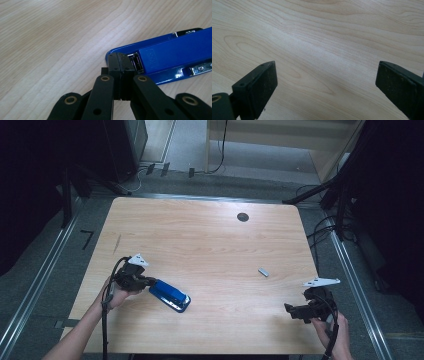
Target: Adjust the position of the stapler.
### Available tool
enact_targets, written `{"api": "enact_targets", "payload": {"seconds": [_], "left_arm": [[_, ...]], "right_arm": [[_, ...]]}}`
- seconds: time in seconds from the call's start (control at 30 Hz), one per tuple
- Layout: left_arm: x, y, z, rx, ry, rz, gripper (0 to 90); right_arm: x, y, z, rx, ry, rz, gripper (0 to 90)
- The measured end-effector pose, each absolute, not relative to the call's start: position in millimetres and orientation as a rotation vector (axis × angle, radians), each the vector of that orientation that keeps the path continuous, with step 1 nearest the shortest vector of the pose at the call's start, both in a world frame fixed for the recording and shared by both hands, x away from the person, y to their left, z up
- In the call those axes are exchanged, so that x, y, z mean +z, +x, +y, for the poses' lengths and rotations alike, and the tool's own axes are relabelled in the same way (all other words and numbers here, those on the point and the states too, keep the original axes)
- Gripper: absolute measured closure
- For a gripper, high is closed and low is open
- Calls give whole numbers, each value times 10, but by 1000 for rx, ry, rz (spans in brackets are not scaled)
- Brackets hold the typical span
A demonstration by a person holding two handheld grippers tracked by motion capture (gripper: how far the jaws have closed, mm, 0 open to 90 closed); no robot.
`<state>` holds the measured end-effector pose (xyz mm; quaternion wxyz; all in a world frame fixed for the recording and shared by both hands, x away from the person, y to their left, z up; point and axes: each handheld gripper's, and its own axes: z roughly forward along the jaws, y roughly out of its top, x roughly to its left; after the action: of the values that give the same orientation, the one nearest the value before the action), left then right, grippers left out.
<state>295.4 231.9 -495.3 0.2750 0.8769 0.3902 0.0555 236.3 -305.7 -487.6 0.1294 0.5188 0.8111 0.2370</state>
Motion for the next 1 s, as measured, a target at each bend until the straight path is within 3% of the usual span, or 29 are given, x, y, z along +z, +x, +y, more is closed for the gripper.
{"api": "enact_targets", "payload": {"seconds": [1.0], "left_arm": [[-4954, 2799, 1966, 15, 2406, 980, 900]], "right_arm": [[-4870, 2342, -2966, 685, 1491, 2385, 48]]}}
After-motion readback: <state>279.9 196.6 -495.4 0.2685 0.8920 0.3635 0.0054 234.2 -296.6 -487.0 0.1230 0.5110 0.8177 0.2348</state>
